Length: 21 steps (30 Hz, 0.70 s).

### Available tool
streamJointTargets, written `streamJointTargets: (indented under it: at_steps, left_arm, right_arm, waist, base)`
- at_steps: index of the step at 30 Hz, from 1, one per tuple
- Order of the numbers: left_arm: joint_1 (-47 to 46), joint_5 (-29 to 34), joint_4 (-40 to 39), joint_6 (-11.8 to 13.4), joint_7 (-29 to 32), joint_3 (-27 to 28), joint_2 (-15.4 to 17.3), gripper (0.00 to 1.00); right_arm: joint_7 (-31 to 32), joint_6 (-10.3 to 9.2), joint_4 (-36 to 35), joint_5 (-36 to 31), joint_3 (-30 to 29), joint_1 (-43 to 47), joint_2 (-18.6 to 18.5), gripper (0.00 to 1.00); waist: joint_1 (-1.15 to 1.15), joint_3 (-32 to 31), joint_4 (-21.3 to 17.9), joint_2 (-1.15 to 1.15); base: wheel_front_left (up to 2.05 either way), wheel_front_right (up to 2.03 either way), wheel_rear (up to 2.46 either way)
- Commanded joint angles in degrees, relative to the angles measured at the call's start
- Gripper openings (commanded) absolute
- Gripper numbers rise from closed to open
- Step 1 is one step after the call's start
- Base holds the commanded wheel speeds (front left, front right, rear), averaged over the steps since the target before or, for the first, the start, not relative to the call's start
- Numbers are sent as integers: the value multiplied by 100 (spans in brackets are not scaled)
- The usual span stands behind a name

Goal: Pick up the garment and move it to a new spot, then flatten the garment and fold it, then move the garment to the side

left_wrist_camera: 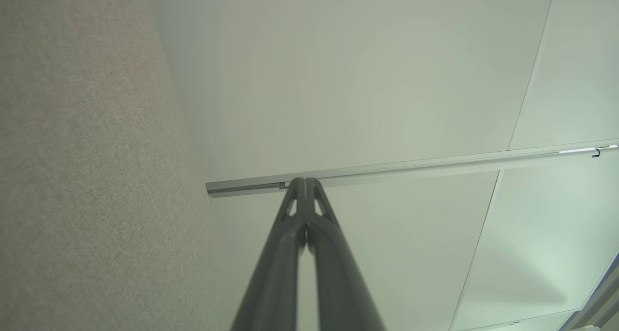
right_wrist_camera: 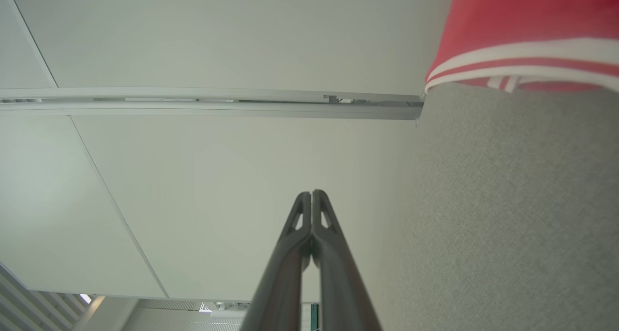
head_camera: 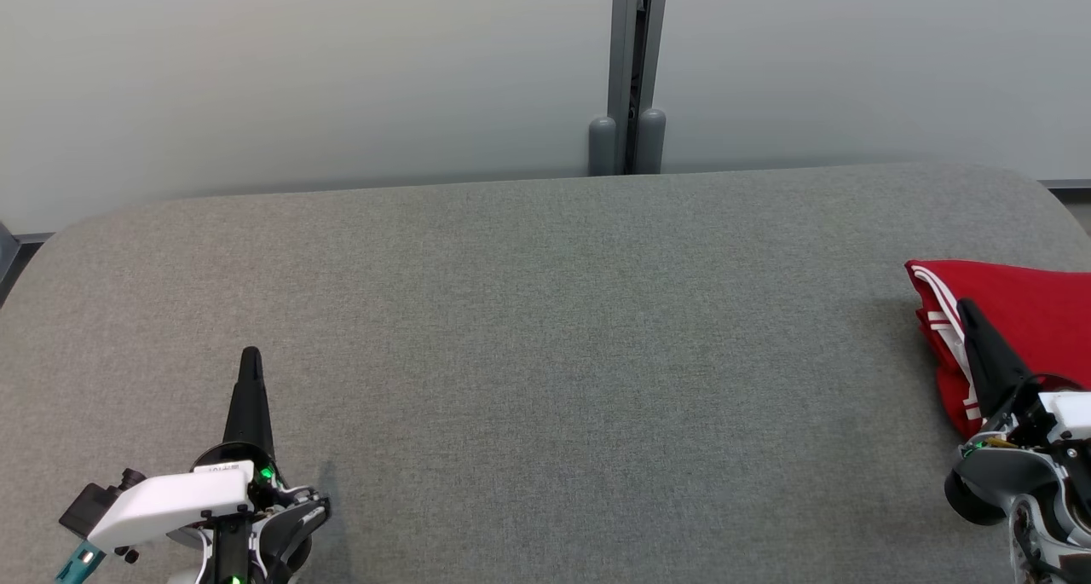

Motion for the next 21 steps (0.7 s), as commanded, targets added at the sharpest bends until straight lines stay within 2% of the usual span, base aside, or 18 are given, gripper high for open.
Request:
streamJointTargets:
  at_steps: [1,21]
  left_arm:
    - [-73,-11,1,-25,16,27,9,0]
    - [-73,-11,1,-23,17,27,8,0]
  right_arm:
    - [9,14,-7,27,10,-14,-25,0]
    - [5,14,-7,25,13,-13,-27,0]
  waist:
    - [0,0,0,0]
    - [0,0,0,0]
  base:
    - [0,0,0]
    - [0,0,0]
